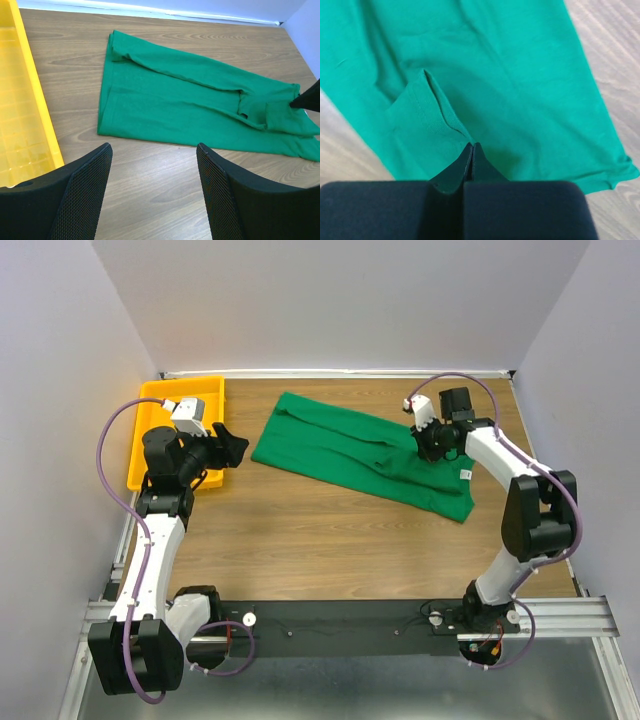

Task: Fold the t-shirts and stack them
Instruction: Fold the tshirt

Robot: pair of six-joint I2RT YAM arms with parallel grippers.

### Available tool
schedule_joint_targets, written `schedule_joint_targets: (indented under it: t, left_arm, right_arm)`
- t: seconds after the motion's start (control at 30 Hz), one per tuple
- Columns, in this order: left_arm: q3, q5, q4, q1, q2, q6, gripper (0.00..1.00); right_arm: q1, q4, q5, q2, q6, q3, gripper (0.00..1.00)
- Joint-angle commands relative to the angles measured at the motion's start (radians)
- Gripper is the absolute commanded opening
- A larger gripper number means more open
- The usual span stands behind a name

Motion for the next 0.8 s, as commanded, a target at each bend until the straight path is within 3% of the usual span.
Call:
schedule_joint_targets:
  t: [0.0, 0.63, 0.73, 0.77]
  left_arm:
    - [-0.001, 0.034, 0.01, 0.0, 0.0, 0.011, 0.76]
    - [0.0, 0.04, 0.01, 0.0, 0.02, 0.012, 0.76]
    - [-0.001, 0.045, 0.013, 0.0, 0.023, 0.012, 0.76]
    - [-0.001, 0.045, 0.012, 0.0, 0.026, 0.011, 0.76]
  right_arm:
    - [-0.007, 0.03, 0.072, 0.064, 0.02, 0.064, 0.01]
    - [-0.007, 0.11, 0.223, 0.234, 0.022, 0.19, 0.01]
    - [-0.007, 0.128, 0.272, 0.258, 0.025, 0.196, 0.17]
    - [-0.009, 0.137, 0.301, 0.261, 0.028, 0.195, 0.36]
